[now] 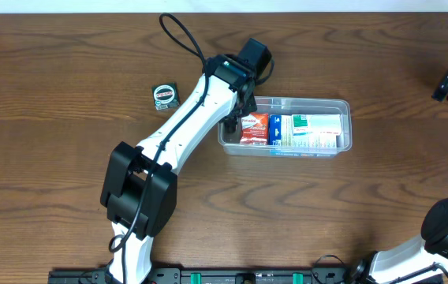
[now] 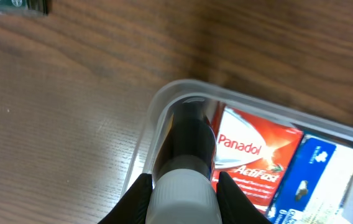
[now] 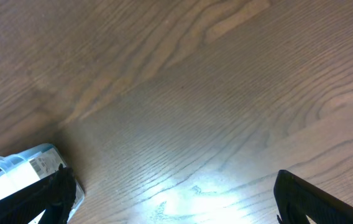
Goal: Pack container
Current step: 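Lower the bottle upright into the container's left corner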
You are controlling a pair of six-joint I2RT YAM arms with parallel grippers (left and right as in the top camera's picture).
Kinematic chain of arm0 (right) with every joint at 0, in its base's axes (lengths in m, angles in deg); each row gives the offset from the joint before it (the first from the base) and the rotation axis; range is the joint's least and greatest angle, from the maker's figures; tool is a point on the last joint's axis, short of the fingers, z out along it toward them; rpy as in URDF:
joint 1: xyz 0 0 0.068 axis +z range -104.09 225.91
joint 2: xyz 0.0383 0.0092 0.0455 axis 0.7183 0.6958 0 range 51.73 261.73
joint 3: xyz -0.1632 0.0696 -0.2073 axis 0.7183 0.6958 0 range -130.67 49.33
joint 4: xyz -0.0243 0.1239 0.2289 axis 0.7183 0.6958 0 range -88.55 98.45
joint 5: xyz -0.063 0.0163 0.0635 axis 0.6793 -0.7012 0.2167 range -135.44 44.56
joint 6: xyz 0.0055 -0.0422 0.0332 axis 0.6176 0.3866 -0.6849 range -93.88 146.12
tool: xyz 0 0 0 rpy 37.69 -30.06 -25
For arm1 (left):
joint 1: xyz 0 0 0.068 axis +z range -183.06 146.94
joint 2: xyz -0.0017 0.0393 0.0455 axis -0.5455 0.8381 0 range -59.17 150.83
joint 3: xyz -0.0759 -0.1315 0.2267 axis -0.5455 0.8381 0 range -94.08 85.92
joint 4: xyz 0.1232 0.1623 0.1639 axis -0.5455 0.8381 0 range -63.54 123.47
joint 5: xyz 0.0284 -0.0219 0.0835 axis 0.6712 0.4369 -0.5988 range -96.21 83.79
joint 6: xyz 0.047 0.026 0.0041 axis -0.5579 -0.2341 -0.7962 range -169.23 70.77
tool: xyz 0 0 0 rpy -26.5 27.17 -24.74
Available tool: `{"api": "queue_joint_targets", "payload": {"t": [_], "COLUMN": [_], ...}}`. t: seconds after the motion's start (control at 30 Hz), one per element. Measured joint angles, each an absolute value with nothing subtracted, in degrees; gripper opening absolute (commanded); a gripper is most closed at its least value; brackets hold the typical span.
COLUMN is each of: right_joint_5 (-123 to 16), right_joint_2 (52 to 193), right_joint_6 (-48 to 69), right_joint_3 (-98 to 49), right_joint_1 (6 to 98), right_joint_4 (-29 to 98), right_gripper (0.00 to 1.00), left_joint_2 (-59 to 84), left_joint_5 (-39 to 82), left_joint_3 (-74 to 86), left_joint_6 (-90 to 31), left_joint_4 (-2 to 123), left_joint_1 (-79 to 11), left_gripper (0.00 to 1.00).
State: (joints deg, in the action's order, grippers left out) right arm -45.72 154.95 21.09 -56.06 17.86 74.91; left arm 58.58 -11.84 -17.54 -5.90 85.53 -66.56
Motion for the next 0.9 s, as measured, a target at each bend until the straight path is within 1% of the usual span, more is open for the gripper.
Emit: {"api": "queue_joint_targets", "payload": {"t": [0.03,0.57,0.6,0.63,0.67,0.9], "right_joint_5": [-45.7,-45.7,-45.7,-45.7,-45.7,-45.7], "right_joint_2": [155.0,155.0,155.0,155.0,155.0,155.0], "right_joint_6": [21.1,21.1,21.1,21.1,21.1,21.1], "right_joint_3": [-56.1,-56.1,-56.1,-56.1,-56.1,-56.1], "right_joint_1": [17.9,17.9,17.9,17.9,17.9,17.9], "right_joint_4": [74.9,74.9,74.9,74.9,74.9,74.9], "right_gripper": [0.99,0.99,0.99,0.99,0.99,0.99], "left_joint_2": [58.6,58.6,58.6,58.6,58.6,58.6], "left_joint_5": [-11.8,-11.8,-11.8,-11.8,-11.8,-11.8], "left_joint_3": [-17.1,-16.5,-16.5,-16.5,-16.5,-16.5], "left_joint_6": [-5.7,-5.7,-5.7,-5.7,-5.7,-5.5], "left_joint_4": [85.4,85.4,85.4,85.4,85.4,85.4], "left_joint_1": [-66.6,-66.6,-66.6,-66.6,-66.6,-66.6], "left_gripper": [0.14,0.15,0.2,0.28,0.3,0.31]}}
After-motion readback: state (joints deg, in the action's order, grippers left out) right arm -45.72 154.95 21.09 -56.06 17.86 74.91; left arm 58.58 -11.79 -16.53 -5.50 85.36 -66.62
